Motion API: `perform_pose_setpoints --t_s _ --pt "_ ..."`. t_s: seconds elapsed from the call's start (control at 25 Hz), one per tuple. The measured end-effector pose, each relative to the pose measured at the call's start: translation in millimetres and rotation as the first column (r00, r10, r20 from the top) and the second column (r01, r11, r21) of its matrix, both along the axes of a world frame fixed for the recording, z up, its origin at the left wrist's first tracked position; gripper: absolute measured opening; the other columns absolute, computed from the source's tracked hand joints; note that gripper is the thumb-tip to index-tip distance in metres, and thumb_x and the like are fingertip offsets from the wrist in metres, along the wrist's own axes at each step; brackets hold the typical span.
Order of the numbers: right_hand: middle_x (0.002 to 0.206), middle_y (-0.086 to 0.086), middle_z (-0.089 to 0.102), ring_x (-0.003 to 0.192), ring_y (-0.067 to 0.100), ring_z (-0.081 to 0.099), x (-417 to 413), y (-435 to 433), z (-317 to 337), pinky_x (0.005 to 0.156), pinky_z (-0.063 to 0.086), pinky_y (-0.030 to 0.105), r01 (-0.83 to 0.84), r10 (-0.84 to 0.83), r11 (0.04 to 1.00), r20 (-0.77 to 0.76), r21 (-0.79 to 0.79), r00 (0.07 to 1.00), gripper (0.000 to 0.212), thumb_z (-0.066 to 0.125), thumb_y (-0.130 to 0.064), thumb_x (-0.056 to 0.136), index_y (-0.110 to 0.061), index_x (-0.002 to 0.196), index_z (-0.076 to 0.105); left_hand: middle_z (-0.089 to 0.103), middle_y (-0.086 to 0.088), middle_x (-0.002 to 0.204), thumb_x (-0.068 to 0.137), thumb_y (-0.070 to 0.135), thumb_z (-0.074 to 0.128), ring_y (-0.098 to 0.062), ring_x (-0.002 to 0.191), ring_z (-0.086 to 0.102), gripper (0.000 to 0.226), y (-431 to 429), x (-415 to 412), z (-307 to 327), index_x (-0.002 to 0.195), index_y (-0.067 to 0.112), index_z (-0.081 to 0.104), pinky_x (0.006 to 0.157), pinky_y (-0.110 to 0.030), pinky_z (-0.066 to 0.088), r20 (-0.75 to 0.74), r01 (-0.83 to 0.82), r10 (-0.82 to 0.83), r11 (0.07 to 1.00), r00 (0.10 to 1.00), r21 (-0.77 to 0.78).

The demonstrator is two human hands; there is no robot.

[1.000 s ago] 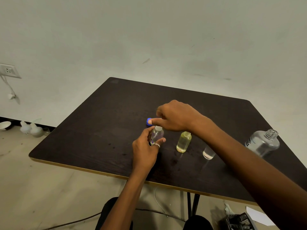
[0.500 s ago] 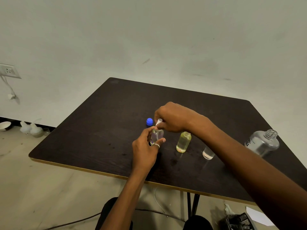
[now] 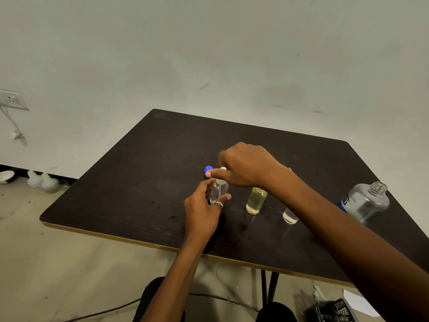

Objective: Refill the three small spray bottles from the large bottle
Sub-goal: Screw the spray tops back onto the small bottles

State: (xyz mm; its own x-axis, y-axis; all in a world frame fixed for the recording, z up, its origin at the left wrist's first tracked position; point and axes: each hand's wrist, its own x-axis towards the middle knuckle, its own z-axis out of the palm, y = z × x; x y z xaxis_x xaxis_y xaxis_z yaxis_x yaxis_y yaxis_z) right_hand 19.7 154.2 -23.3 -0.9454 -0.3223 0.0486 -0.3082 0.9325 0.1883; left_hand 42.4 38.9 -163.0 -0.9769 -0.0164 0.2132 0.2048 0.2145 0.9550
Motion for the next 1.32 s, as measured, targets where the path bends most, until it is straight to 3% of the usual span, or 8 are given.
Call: perform_pose_setpoints --t_s 0.12,0.2,0.32,0.48,0.6,0.72,1.04,1.32 --pt "0.117 -0.003 0.066 0.104 0.017 0.061 -1.5 3.5 6.0 0.079 0.048 0.029 -0.134 0.149 0.986 0.154 -0.104 0.977 0.034 0.065 -0.039 0.088 -0.026 0.12 0.063 0.064 0.02 0.104 0.078 0.025 0.082 0.008 0.095 0.061 0.052 -0.1 -0.2 0.1 0.126 0.024 0.061 0.074 -0.004 0.045 0.011 0.003 -0.003 1.0 1.0 0.008" --pt "0.122 -0.003 0.064 0.108 0.017 0.06 -2.2 2.8 2.8 0.081 0.041 0.025 -0.177 0.192 0.98 0.181 -0.092 0.965 0.034 0.069 -0.023 0.087 -0.025 0.121 0.065 0.065 0.019 0.108 0.079 0.026 0.082 0.004 0.098 0.062 0.052 0.2 -0.5 -0.2 0.126 0.025 0.06 0.075 -0.006 0.045 0.014 0.011 -0.012 1.0 1.0 0.011" --pt "0.112 0.0 0.068 0.101 0.019 0.063 -5.7 1.4 -4.7 0.079 0.048 0.028 -0.158 0.17 0.982 0.126 -0.105 0.977 0.023 0.069 -0.019 0.085 -0.023 0.108 0.07 0.065 0.021 0.101 0.079 0.025 0.082 0.007 0.096 0.062 0.048 -0.1 0.7 0.8 0.122 0.026 0.062 0.072 -0.004 0.046 0.0 0.014 -0.014 1.0 1.0 0.01" --pt "0.094 0.004 0.067 0.083 0.021 0.063 -8.2 -0.4 -10.8 0.069 0.053 0.033 -0.083 0.089 0.994 0.079 -0.074 0.993 0.018 0.064 -0.031 0.089 -0.017 0.098 0.067 0.063 0.022 0.101 0.079 0.025 0.082 0.012 0.091 0.058 0.048 -0.5 -0.9 -0.5 0.123 0.026 0.062 0.07 -0.003 0.045 0.009 0.016 -0.016 1.0 1.0 0.007" --pt "0.085 0.005 0.064 0.07 0.019 0.059 -4.8 -2.7 -15.4 0.056 0.044 0.029 -0.018 0.019 1.0 0.021 -0.024 1.0 0.032 0.056 -0.043 0.094 -0.012 0.092 0.063 0.064 0.02 0.103 0.078 0.026 0.083 0.013 0.09 0.058 0.049 0.3 -0.9 -0.9 0.122 0.025 0.063 0.071 0.0 0.045 -0.008 0.002 -0.002 1.0 1.0 0.0" --pt "0.075 0.003 0.051 0.067 0.02 0.051 0.5 -6.9 -15.2 0.055 0.036 0.031 0.012 -0.011 0.999 -0.03 0.037 0.999 0.043 0.048 -0.054 0.095 -0.013 0.082 0.051 0.065 0.02 0.098 0.077 0.026 0.084 0.012 0.092 0.06 0.046 0.6 -1.3 -1.6 0.119 0.023 0.064 0.073 0.0 0.045 -0.029 -0.011 0.011 1.0 1.0 -0.006" --pt "0.058 0.0 0.036 0.048 0.013 0.032 4.6 -16.0 -18.8 0.044 0.019 0.026 0.128 -0.108 0.986 -0.174 0.111 0.979 0.049 0.044 -0.051 0.096 -0.015 0.064 0.038 0.064 0.025 0.089 0.075 0.025 0.085 0.02 0.087 0.059 0.041 1.0 1.5 2.2 0.109 0.029 0.063 0.073 -0.004 0.049 -0.027 -0.023 0.023 1.0 0.999 -0.005" --pt "0.054 0.001 0.041 0.046 0.015 0.038 7.9 -30.7 -20.3 0.053 0.039 0.026 0.284 -0.278 0.959 -0.184 0.008 0.943 0.044 0.049 -0.033 0.094 -0.016 0.055 0.035 0.063 0.023 0.082 0.074 0.009 0.084 0.017 0.078 0.061 0.037 2.5 6.0 6.3 0.1 0.025 0.063 0.066 -0.005 0.048 -0.072 -0.049 0.05 0.999 0.996 0.006"
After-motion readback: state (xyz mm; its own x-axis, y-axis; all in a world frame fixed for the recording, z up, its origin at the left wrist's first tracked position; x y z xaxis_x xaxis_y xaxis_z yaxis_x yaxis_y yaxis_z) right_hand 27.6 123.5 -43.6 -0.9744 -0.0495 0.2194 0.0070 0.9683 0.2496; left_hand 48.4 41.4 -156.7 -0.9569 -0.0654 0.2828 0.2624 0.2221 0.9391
